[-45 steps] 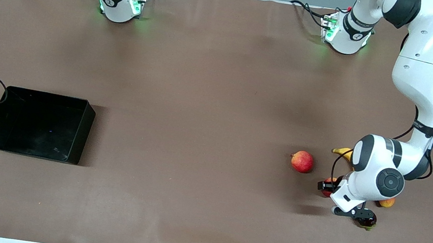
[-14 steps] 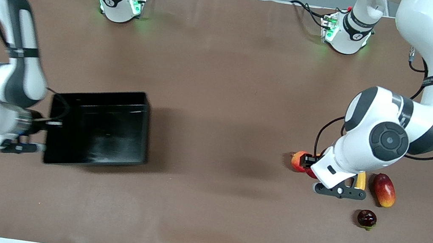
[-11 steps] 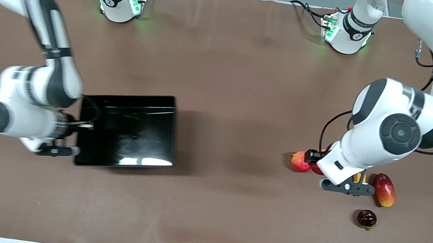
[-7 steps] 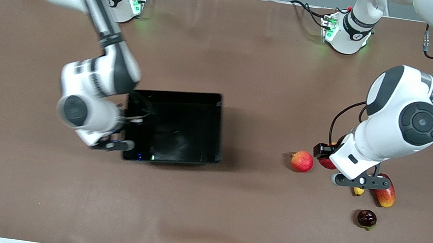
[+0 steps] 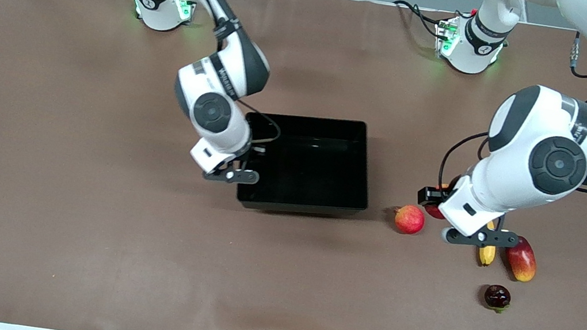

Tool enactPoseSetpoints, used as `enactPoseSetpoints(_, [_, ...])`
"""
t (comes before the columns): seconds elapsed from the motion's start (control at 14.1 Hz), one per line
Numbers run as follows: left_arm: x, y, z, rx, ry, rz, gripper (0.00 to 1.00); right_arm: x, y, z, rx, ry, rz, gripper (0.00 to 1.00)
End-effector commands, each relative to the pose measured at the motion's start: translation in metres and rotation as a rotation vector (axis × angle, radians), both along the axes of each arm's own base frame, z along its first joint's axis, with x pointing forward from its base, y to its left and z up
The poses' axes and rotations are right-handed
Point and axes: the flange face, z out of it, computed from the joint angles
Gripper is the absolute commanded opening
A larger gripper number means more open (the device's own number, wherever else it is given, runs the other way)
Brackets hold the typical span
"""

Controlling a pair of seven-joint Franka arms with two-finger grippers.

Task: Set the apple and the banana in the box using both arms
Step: 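Drag the black box toward the fruit with the right gripper while the left gripper lifts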

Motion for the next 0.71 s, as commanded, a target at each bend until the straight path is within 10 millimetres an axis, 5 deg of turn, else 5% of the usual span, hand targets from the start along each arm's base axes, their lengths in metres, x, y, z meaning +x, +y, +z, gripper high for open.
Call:
enactPoseSetpoints(0.0, [-0.015, -0.009, -0.003, -0.017, 0.01, -0.004, 0.0, -0.011, 0.017, -0.008, 0.005, -0.008, -0.08, 0.05])
enactPoseSetpoints(0.07, [-0.018, -0.015, -0.011, -0.019, 0.019, -0.015, 0.0, -0.011, 0.017, -0.015, 0.001, -0.003, -0.081, 0.23])
enactPoseSetpoints(0.21, [-0.027, -0.026, -0.028, -0.024, 0.026, -0.035, 0.0, -0.011, 0.023, -0.034, 0.013, -0.02, -0.082, 0.98])
enactPoseSetpoints(0.43, [-0.038, -0.034, -0.04, -0.021, 0.045, -0.048, 0.0, -0.011, 0.021, -0.036, 0.007, -0.009, -0.086, 1.0])
enactPoseSetpoints(0.64, [-0.045, -0.054, -0.054, -0.033, 0.031, -0.033, 0.0, -0.004, 0.006, -0.006, -0.004, 0.002, -0.099, 1.0])
